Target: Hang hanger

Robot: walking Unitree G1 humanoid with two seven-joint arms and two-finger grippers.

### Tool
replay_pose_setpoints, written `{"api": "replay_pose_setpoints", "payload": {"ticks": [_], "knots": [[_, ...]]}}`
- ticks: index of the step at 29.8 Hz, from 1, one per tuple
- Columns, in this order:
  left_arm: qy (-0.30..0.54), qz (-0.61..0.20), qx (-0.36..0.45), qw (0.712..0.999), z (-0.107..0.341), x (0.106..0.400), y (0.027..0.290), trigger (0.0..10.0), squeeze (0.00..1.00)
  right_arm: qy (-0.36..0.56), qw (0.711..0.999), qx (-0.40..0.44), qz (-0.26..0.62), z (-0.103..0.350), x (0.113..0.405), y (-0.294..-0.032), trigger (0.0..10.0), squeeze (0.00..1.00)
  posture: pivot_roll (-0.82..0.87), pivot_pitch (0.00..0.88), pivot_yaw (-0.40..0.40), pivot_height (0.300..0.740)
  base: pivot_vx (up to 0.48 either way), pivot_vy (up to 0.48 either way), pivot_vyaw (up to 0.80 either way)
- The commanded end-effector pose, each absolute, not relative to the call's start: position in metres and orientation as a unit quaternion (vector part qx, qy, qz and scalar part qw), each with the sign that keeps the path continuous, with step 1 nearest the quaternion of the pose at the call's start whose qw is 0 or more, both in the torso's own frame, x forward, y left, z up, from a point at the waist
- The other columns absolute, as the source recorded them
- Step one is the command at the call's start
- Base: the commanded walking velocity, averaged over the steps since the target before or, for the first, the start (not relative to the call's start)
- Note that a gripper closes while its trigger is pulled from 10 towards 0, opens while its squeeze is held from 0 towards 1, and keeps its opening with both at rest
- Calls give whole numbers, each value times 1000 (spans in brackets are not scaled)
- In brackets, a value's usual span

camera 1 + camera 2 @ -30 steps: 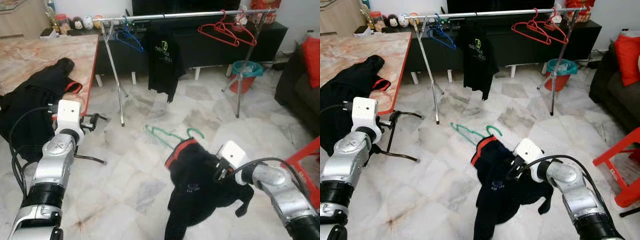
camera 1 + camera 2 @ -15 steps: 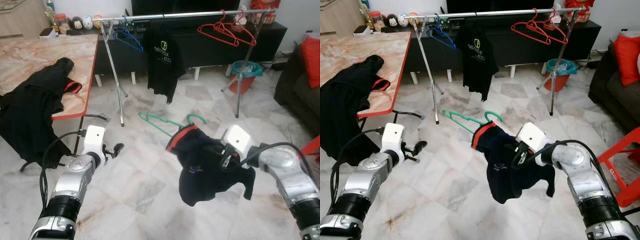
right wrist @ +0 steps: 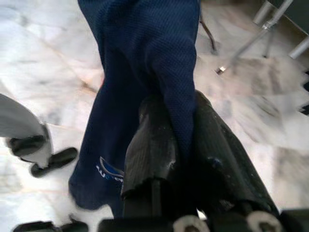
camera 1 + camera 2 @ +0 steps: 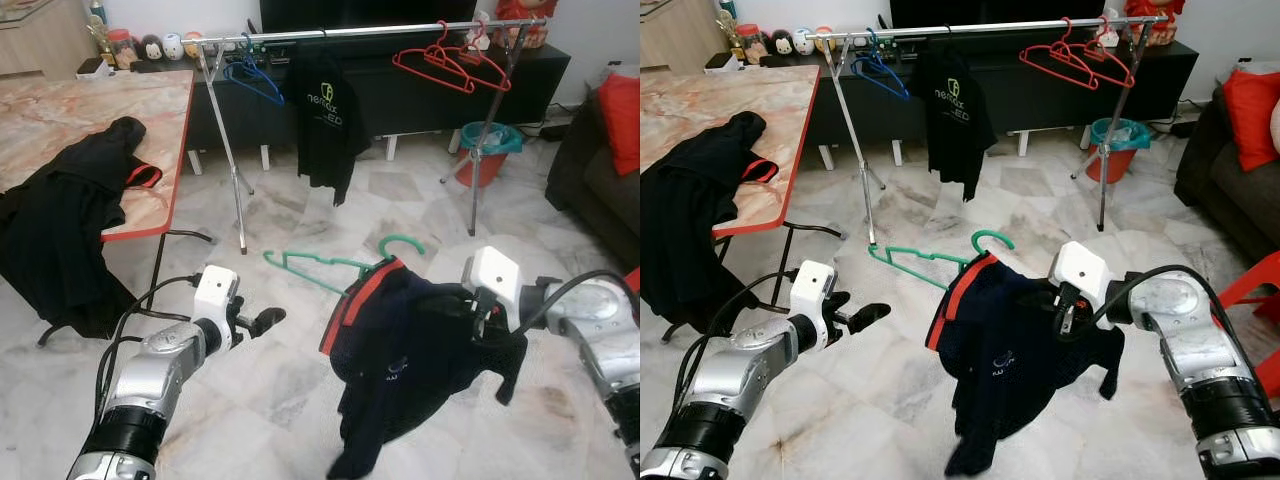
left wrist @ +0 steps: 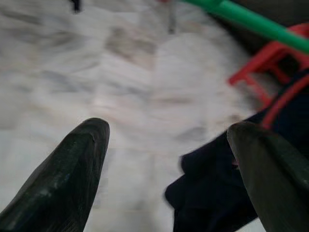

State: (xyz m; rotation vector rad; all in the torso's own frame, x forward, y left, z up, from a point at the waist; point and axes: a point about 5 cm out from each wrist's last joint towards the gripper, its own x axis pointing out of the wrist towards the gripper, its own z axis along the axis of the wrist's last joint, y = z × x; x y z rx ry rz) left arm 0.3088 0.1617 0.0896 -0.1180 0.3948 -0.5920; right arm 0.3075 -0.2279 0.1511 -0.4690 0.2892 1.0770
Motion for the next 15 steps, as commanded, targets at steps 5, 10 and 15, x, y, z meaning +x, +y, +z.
{"api": "replay_pose_setpoints", "payload": {"ticks": [5,10,15], "knots": [[190,-365,-56,910,93,295,160,10000,0,107,816,-224,523,168,312,-225,10000,0,20,32,10,740,0,0,0],[206,-399,-45,893,87,287,159,10000,0,95,810,-214,538,172,313,-219,10000,0,23,27,9,740,0,0,0],[190,-373,-69,906,85,295,156,10000,0,95,798,-215,555,174,312,-217,10000,0,24,21,8,740,0,0,0]]}}
